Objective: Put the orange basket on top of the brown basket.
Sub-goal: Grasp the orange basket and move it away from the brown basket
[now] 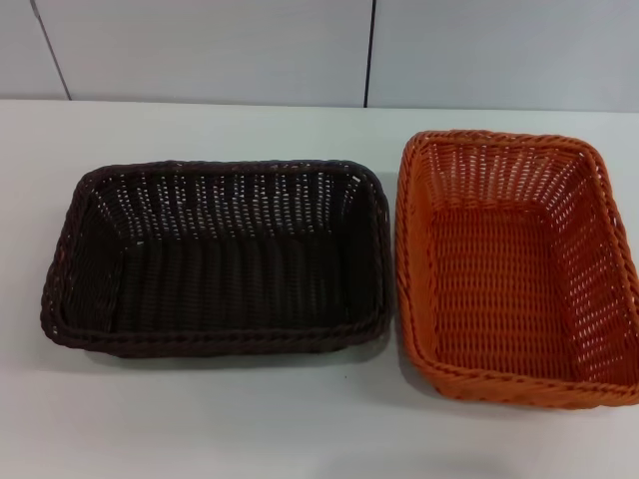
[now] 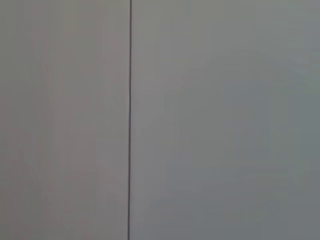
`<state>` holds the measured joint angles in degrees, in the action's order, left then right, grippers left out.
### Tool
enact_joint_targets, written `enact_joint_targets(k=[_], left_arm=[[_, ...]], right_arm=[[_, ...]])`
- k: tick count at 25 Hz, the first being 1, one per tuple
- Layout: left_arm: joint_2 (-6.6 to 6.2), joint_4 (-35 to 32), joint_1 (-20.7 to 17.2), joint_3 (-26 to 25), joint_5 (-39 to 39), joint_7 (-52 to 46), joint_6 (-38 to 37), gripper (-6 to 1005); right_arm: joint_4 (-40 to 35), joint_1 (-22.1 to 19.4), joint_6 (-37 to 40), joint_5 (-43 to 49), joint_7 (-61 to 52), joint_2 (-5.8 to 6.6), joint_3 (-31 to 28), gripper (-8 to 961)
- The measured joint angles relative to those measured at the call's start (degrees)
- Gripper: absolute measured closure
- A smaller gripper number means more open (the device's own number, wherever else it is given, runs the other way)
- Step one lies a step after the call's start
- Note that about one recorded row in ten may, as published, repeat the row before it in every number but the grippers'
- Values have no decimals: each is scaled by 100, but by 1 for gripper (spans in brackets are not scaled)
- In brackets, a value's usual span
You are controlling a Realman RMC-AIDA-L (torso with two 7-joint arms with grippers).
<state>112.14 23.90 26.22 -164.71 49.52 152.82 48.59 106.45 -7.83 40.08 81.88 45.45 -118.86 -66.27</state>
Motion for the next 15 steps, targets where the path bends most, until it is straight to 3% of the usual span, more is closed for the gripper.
enact_joint_targets(k=[5, 7, 9, 10, 11, 14, 15], left_arm=[[6, -27, 14, 0, -6, 125, -2, 358], [6, -27, 14, 0, -6, 125, -2, 359], [10, -30, 15, 0, -6, 130, -2, 359], [10, -30, 15, 0, -6, 130, -2, 359], [12, -51, 15, 0, -16, 132, 1, 360], [-1, -85, 14, -6, -35, 134, 32, 360], [-1, -85, 14, -6, -35, 134, 32, 360]], right_arm=[[-103, -94, 261, 1226, -1501, -8, 159, 182], [-175, -62, 492, 1516, -1607, -12, 247, 182], [-490, 89, 1201, 2130, -1717, -10, 500, 181], [-941, 259, 2065, 2827, -1995, 0, 749, 181], [-941, 259, 2065, 2827, -1995, 0, 749, 181], [-1841, 400, 3202, 4169, -3187, 20, 871, 180], [-2274, 392, 3470, 4922, -4211, 35, 662, 180]])
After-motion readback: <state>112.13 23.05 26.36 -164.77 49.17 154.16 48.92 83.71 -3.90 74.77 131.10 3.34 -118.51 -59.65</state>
